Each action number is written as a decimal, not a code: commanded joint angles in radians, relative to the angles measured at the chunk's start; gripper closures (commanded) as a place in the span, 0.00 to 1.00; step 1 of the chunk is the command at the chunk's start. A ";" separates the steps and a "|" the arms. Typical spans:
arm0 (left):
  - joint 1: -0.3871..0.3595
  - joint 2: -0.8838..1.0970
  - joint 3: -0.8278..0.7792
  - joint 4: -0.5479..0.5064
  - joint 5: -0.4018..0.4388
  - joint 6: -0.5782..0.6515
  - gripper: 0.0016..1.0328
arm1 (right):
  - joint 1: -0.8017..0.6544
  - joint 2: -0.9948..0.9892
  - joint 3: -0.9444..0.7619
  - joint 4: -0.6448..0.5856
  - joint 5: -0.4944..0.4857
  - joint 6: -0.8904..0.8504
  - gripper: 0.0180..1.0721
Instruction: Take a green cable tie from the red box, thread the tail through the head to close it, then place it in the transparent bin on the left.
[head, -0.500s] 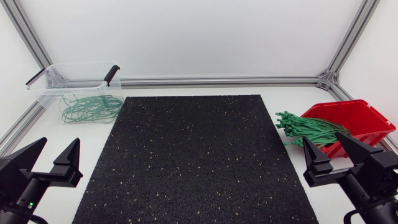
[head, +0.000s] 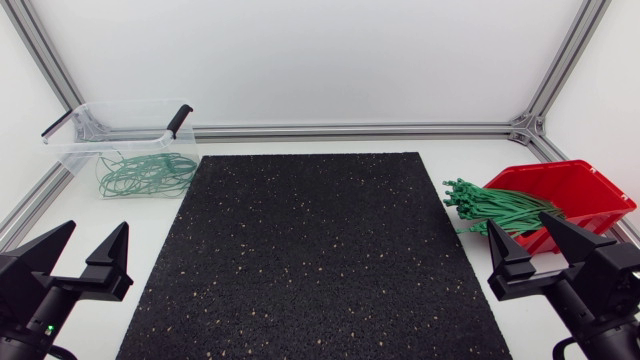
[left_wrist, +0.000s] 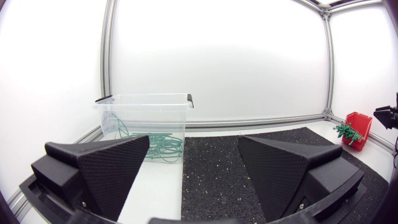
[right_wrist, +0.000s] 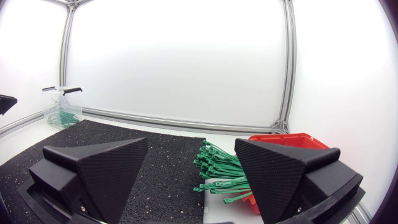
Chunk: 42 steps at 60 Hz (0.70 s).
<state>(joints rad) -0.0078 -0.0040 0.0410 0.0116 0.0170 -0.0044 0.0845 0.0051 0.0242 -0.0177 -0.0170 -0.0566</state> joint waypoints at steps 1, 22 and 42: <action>0.002 -0.010 -0.041 -0.010 0.000 -0.019 0.04 | 0.004 -0.013 0.017 -0.001 0.014 -0.009 0.03; 0.000 -0.010 -0.041 -0.010 0.000 -0.019 0.04 | -0.003 0.110 0.289 -0.149 0.040 -0.009 0.03; 0.008 -0.010 -0.041 -0.010 0.000 -0.019 0.04 | -0.034 0.400 0.605 -0.291 0.031 -0.084 0.09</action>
<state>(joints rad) -0.0074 -0.0040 0.0410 0.0116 0.0166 -0.0044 0.0608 0.3401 0.5556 -0.2890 0.0200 -0.0853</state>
